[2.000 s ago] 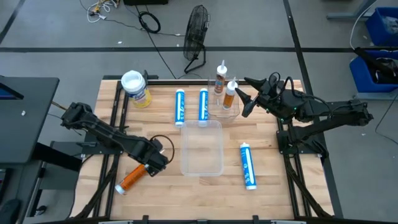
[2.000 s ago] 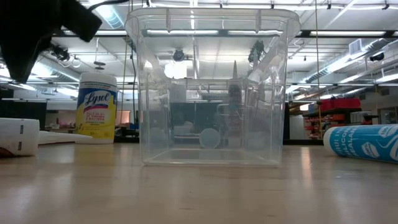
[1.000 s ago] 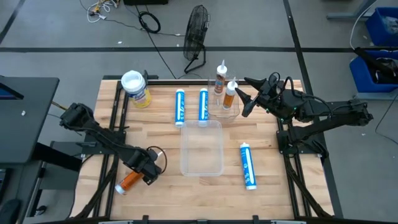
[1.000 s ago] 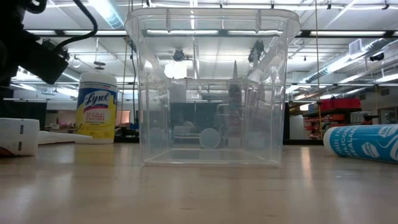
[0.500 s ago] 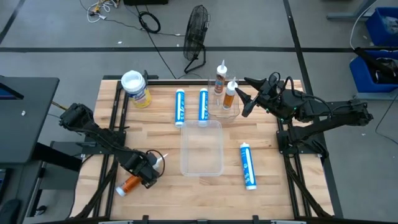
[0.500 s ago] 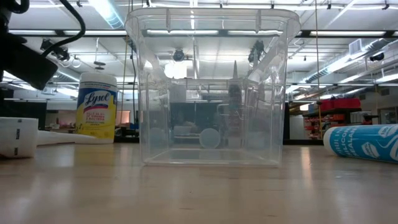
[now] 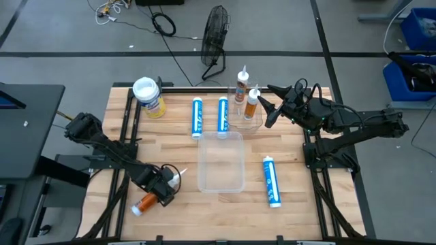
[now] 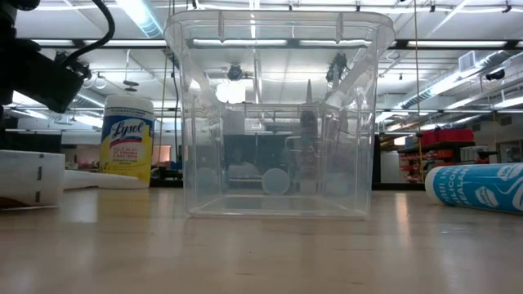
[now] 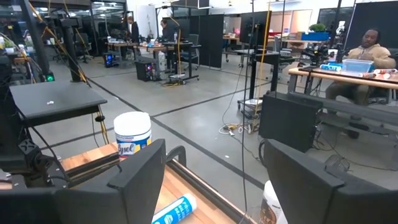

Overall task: Sort silicone sealant tubes
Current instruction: Put the orange sealant into the top transparent bin

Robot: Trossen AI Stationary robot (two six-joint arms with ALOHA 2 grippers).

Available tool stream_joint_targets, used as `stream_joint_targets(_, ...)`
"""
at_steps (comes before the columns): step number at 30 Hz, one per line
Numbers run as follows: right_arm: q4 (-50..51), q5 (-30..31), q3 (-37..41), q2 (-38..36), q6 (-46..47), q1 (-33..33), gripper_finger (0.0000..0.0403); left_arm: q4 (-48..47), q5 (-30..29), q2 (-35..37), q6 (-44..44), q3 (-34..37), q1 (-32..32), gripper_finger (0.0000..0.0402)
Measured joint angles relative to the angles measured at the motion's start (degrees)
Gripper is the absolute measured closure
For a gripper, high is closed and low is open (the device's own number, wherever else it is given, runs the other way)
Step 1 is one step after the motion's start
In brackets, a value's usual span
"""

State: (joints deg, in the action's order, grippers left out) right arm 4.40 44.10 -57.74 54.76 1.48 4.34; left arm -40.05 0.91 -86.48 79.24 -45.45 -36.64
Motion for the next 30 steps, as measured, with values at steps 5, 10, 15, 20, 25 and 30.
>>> stream_joint_targets(5,0.0,0.0,0.0,0.0,1.1,0.0,0.0128,-0.5,-4.2,2.4,3.0,0.0,0.2,0.0189)
stream_joint_targets(10,0.0,0.0,0.0,0.0,1.1,0.0,0.0128,-1.7,-9.1,6.2,6.8,0.0,0.2,0.0189)
stream_joint_targets(15,0.0,-0.3,0.0,0.0,1.1,0.0,0.0128,-3.1,-13.9,11.0,10.4,0.0,0.2,0.0189)
stream_joint_targets(20,0.0,-3.0,0.0,0.0,4.7,0.0,0.0128,-3.3,-20.5,16.8,13.2,0.0,0.2,0.0189)
stream_joint_targets(25,-0.4,-8.9,0.0,0.0,10.6,0.0,0.0128,-4.9,-29.0,21.5,13.2,-2.6,0.2,0.0189)
stream_joint_targets(30,-2.3,-16.1,0.0,0.0,17.3,0.0,0.0128,-5.9,-34.2,23.3,7.6,-8.1,1.8,0.019)
